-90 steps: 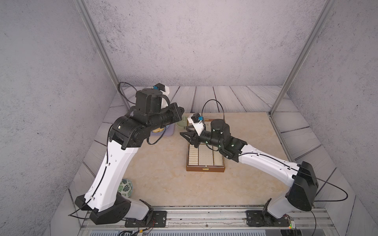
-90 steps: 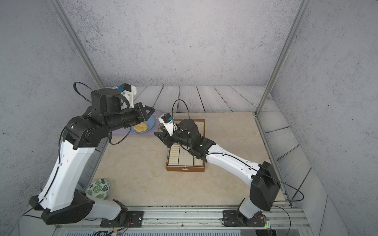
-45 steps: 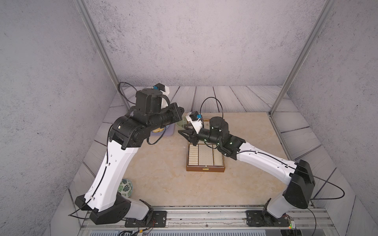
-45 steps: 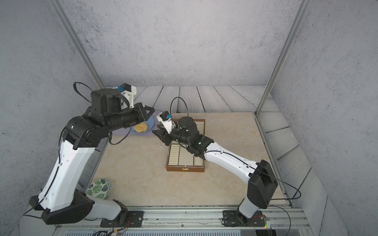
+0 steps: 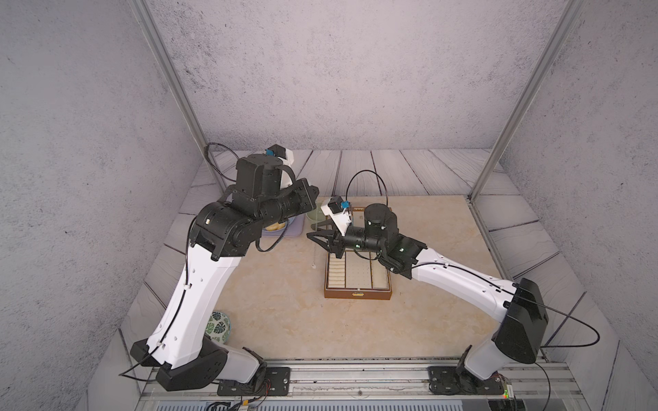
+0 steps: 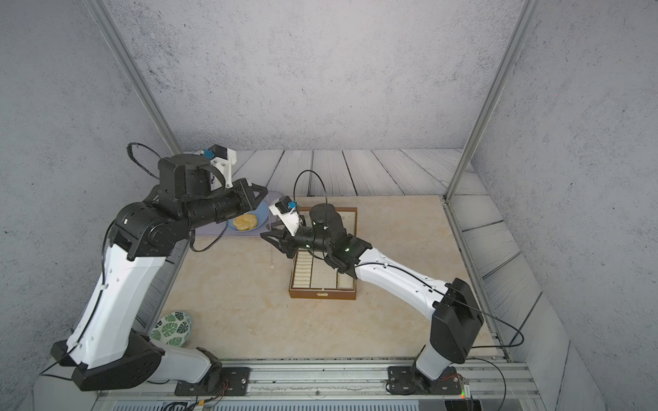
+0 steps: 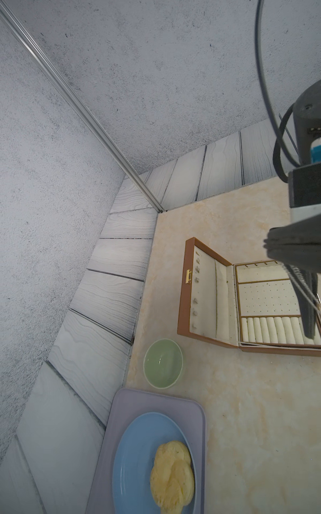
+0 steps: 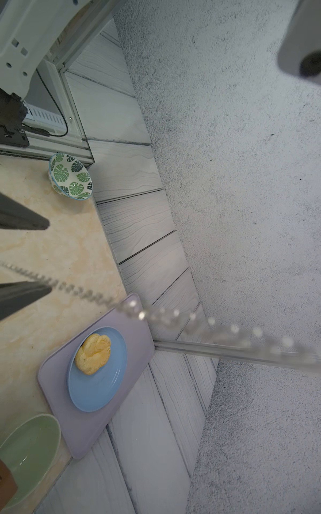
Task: Put jewelry chain into jewelry box
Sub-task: Pick up the necklace from the center of the board.
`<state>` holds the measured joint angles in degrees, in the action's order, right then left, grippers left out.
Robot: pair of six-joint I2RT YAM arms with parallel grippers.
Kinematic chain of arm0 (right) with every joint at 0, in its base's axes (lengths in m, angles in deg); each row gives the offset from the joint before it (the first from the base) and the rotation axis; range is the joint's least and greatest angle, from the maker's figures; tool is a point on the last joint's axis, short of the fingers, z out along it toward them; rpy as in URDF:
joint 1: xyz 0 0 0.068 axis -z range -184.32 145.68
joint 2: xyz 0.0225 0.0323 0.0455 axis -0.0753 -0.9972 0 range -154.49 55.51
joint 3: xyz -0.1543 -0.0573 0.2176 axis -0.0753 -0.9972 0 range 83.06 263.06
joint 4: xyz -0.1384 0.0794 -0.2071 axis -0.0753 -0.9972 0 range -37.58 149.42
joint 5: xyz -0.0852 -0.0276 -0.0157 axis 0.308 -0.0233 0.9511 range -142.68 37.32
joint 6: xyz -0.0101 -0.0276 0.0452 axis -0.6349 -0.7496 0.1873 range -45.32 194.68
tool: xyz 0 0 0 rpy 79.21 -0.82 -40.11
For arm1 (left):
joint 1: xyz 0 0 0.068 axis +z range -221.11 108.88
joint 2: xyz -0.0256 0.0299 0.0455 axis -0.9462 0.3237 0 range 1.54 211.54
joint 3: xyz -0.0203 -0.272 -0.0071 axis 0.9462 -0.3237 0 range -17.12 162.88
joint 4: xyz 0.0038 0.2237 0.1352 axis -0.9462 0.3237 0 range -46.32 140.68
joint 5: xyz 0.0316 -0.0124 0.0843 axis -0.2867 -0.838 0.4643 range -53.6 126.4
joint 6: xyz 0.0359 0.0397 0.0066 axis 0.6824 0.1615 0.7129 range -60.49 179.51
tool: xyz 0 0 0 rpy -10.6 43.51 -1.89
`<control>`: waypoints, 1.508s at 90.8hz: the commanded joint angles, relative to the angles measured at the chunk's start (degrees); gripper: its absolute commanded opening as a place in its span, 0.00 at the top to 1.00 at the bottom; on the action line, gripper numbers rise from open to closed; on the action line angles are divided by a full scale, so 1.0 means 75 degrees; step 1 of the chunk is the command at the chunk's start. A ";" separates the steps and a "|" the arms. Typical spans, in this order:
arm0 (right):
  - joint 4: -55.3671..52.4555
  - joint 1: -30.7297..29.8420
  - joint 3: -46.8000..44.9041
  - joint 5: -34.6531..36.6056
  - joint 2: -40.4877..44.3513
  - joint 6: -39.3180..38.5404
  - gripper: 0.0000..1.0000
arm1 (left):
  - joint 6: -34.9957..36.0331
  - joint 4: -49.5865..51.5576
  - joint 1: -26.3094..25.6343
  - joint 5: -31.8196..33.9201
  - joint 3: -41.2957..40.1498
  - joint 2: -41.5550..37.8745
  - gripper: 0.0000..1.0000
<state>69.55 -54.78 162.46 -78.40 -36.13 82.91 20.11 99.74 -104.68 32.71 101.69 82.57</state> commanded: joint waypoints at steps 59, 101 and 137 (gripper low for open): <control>0.0162 -0.0037 -0.0106 -0.0025 0.0137 0.0166 0.74 | 0.0145 -0.0038 -0.0054 0.0173 0.0390 0.0036 1.00; 0.0260 -0.0047 -0.0035 -0.0052 0.0022 0.0206 0.75 | 0.0111 -0.0004 -0.0052 0.0085 0.0475 0.0141 1.00; 0.0211 -0.0053 0.0063 -0.0095 -0.0102 0.0285 0.79 | 0.0109 -0.0052 -0.0049 0.0109 0.0495 0.0129 1.00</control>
<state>70.12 -54.88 162.11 -78.31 -36.17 84.37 20.50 100.09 -104.68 33.54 104.57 83.55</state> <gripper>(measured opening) 0.216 0.041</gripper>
